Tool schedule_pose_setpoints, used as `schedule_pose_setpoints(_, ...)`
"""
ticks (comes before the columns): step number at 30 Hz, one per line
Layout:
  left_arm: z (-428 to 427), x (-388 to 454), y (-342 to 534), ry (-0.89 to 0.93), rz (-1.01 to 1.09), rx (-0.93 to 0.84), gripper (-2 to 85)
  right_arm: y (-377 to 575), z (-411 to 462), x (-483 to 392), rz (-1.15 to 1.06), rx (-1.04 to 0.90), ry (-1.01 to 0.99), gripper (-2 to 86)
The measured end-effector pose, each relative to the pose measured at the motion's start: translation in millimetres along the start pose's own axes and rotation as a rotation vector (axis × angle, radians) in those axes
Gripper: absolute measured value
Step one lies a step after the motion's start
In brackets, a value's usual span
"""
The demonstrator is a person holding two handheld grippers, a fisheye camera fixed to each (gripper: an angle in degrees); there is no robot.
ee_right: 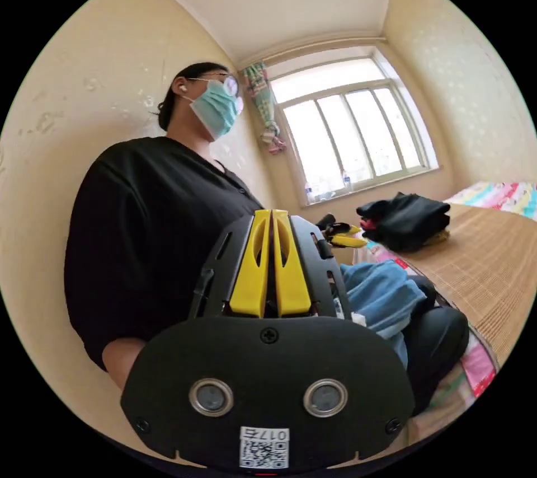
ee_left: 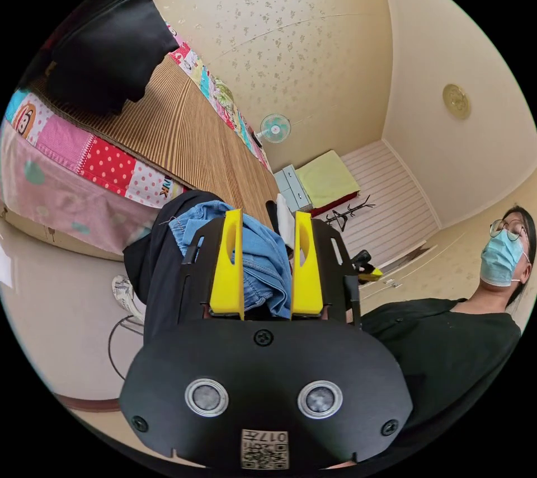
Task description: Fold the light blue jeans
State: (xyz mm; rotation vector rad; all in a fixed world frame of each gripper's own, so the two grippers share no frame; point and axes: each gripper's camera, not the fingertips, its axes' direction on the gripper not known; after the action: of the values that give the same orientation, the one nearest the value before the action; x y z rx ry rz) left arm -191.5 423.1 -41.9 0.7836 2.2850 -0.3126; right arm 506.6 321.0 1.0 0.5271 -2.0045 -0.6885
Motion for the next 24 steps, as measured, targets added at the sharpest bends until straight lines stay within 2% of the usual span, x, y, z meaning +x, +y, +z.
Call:
schedule_pose_setpoints(2, 21, -3, -6, 0.029, -0.005, -0.037, 13.0, -23, 11, 61, 0.261, -0.144, 0.263, 2.6)
schedule_pose_setpoints(6, 47, -5, -10, 0.01, -0.006, -0.081, 12.8, -65, 62, 149, 0.381, -0.343, 0.435, 6.0)
schedule_pose_setpoints(10, 63, -10, -15, 0.024, -0.024, -0.103, 13.0, -76, 121, 265, 0.553, -0.51, 0.699, 9.0)
schedule_pose_setpoints(12, 64, -13, -20, 0.013, -0.037, -0.102, 13.6, -62, 136, 317, 0.685, -0.6, 0.668, 9.7)
schedule_pose_setpoints(14, 61, -19, -31, -0.028, -0.064, -0.094, 14.8, -40, 160, 364, 0.824, -0.701, 0.395, 8.7)
schedule_pose_setpoints(16, 57, -23, -40, -0.055, -0.088, -0.076, 15.6, -49, 159, 361, 0.783, -0.683, 0.432, 6.1)
schedule_pose_setpoints(18, 52, -29, -47, -0.082, -0.121, -0.068, 16.3, -72, 153, 339, 0.664, -0.548, 0.197, 2.7)
schedule_pose_setpoints(20, 53, -37, -54, -0.062, -0.153, -0.085, 17.0, -94, 130, 303, 0.563, -0.242, -0.09, 1.6)
schedule_pose_setpoints(22, 58, -43, -54, -0.04, -0.177, -0.101, 17.6, -103, 127, 276, 0.484, -0.212, -0.13, 1.6)
schedule_pose_setpoints(24, 65, -51, -52, -0.063, -0.21, -0.118, 18.0, -103, 133, 258, 0.445, -0.332, 0.025, 2.1)
